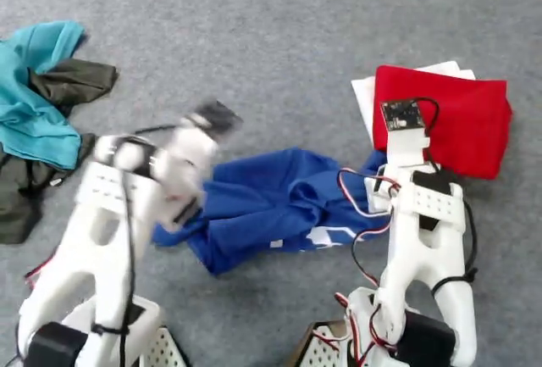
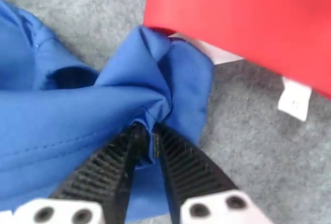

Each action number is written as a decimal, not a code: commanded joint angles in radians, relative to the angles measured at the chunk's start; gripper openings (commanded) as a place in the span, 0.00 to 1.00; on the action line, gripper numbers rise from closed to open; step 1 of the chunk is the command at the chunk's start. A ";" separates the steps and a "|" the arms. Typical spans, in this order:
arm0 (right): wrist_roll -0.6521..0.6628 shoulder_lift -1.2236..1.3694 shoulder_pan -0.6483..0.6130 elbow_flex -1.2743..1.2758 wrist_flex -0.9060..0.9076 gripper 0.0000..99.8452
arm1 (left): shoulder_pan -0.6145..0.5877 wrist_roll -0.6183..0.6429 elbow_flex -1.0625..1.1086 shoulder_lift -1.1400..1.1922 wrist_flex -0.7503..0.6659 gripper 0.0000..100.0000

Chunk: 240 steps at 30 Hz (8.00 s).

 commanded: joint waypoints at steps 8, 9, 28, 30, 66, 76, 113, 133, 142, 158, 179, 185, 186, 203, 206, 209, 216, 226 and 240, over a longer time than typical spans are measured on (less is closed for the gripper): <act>-0.025 -0.015 -0.012 0.002 -0.018 0.02 | 0.257 0.130 0.295 0.011 -0.397 0.14; -0.025 -0.015 -0.012 0.002 -0.018 0.02 | 0.257 0.164 0.312 0.011 -0.451 0.14; -0.025 -0.015 -0.014 -0.001 -0.021 0.02 | -0.015 0.284 0.469 0.012 -0.924 0.04; -0.025 -0.015 -0.014 -0.001 -0.025 0.02 | -0.027 0.278 0.398 0.002 -0.789 0.04; -0.026 -0.015 -0.006 0.005 -0.040 0.02 | 0.302 -0.017 0.265 0.000 -0.269 0.11; -0.026 -0.015 -0.006 0.005 -0.040 0.02 | 0.289 0.011 0.372 0.012 -0.457 0.15; -0.026 -0.015 -0.006 0.007 -0.040 0.02 | 0.298 0.166 0.328 0.012 -0.479 0.03; -0.026 -0.015 -0.006 0.007 -0.040 0.02 | 0.298 0.206 0.450 0.012 -0.557 0.14; -0.026 -0.015 -0.006 0.007 -0.040 0.02 | 0.295 0.245 0.446 0.012 -0.594 0.05; -0.026 -0.019 -0.005 -0.008 -0.003 0.02 | 0.292 0.249 0.430 0.002 -0.562 0.03; -0.221 -0.538 -0.040 -0.846 0.465 0.01 | -0.243 0.091 -0.506 -0.249 0.068 0.03; -0.259 -0.587 -0.041 -1.073 0.407 0.01 | -0.341 0.097 -0.878 -0.258 0.229 0.03; -0.258 -0.595 -0.041 -1.130 0.407 0.01 | -0.367 0.103 -0.914 -0.262 0.229 0.03; -0.120 -0.453 -0.046 -1.730 0.405 0.01 | -0.644 0.115 -0.984 -0.640 0.227 0.03; -0.121 -0.410 -0.044 -1.709 0.422 0.01 | -0.690 0.115 -0.946 -0.687 0.227 0.03; -0.124 -0.367 -0.046 -1.620 0.425 0.01 | -0.679 0.115 -0.800 -0.695 0.222 0.03; -0.097 -0.237 -0.258 -1.234 0.338 0.01 | -0.648 0.115 -0.012 -0.631 -0.305 0.03; -0.101 0.220 -0.374 -0.964 -0.222 0.01 | -0.625 0.233 0.179 -0.126 -1.384 0.03; -0.094 0.558 -0.387 -1.449 0.169 0.01 | -0.599 0.229 -0.130 0.166 -0.893 0.03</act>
